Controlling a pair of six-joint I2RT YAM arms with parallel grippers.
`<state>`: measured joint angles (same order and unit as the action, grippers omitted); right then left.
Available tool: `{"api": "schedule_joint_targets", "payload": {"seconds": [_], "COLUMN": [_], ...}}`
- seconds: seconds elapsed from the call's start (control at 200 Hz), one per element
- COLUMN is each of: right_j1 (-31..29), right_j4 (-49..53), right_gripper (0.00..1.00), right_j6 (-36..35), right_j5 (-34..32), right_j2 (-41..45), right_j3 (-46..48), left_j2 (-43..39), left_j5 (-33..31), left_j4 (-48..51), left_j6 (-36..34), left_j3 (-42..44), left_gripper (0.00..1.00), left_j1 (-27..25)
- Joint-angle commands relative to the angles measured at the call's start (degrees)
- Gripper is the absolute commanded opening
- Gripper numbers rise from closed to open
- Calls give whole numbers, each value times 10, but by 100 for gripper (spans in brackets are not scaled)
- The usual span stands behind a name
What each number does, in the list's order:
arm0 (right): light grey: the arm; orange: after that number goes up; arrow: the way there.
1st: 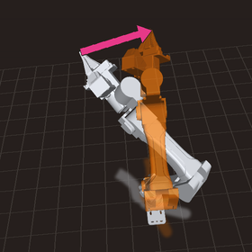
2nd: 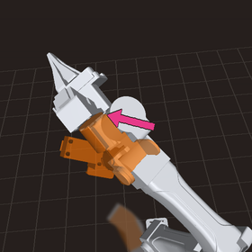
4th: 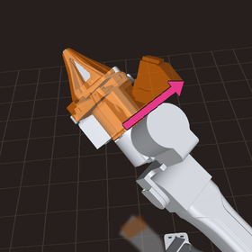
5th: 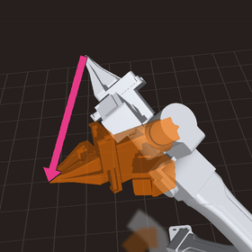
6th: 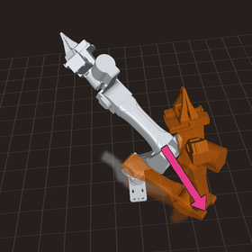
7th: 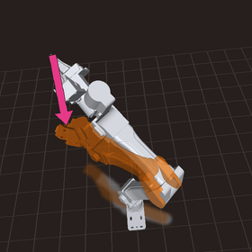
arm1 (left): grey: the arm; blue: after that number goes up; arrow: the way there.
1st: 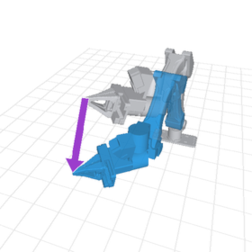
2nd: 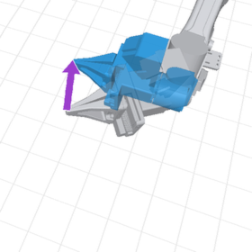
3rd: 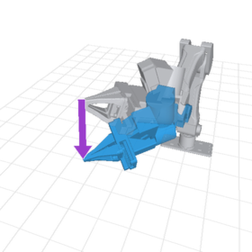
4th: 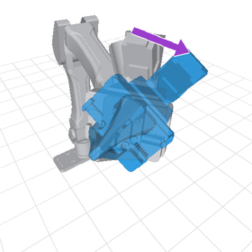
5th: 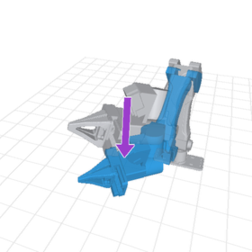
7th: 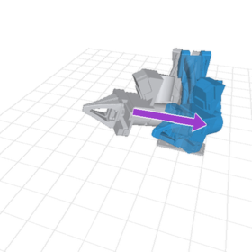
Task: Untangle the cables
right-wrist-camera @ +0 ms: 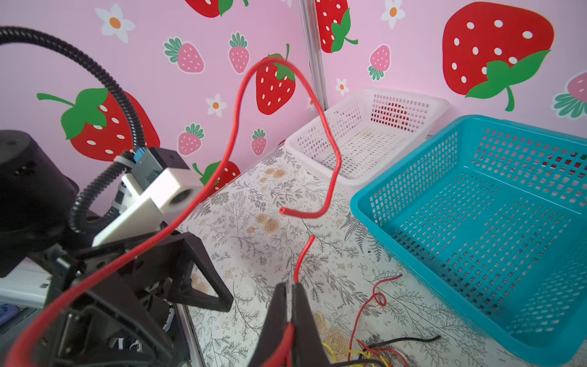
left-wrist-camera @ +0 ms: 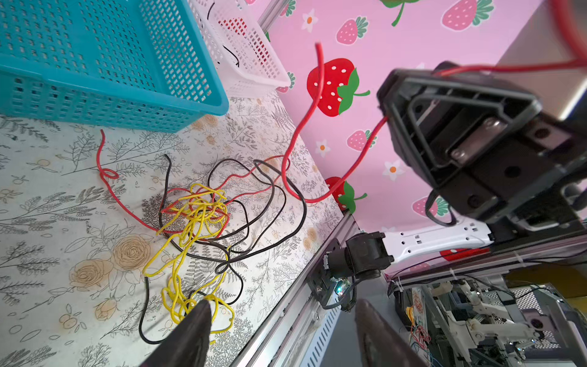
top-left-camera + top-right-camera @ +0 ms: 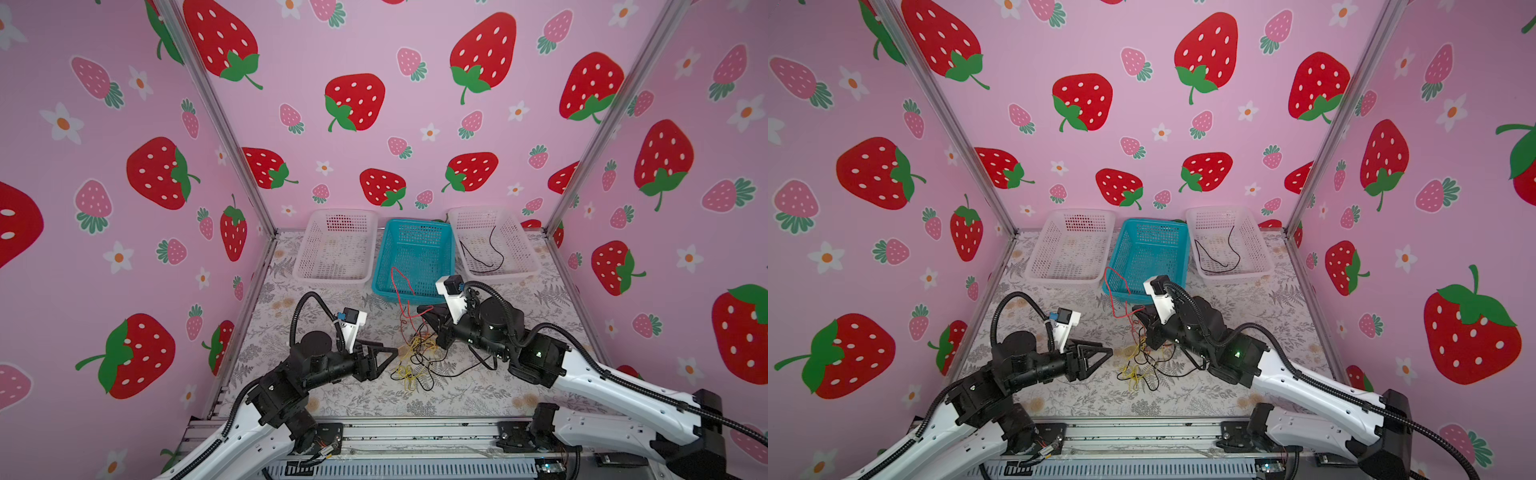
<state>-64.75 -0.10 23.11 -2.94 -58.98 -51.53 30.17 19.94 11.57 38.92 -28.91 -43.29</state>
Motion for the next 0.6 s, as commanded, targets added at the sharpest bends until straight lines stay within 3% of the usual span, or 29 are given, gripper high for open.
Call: {"api": "schedule_joint_targets", "payload": {"seconds": [0.0,0.28,0.595], "right_j1": [-1,-1,-2], "right_j4": [15,24,16], "right_gripper": [0,0,0], "right_j6": [30,38,52], "right_j5": [2,12,29], "right_j2": [-10,-50,-51], "right_j3": [-27,-69,-72], "left_j2": [19,115,190], "left_j5": [-15,-38,-96], "left_j4": [-58,-152,-151], "left_j6": [-34,-61,-83], "left_j3": [10,11,-11], "left_gripper": [73,74,69], "left_j1": [-15,-68,-92]}}
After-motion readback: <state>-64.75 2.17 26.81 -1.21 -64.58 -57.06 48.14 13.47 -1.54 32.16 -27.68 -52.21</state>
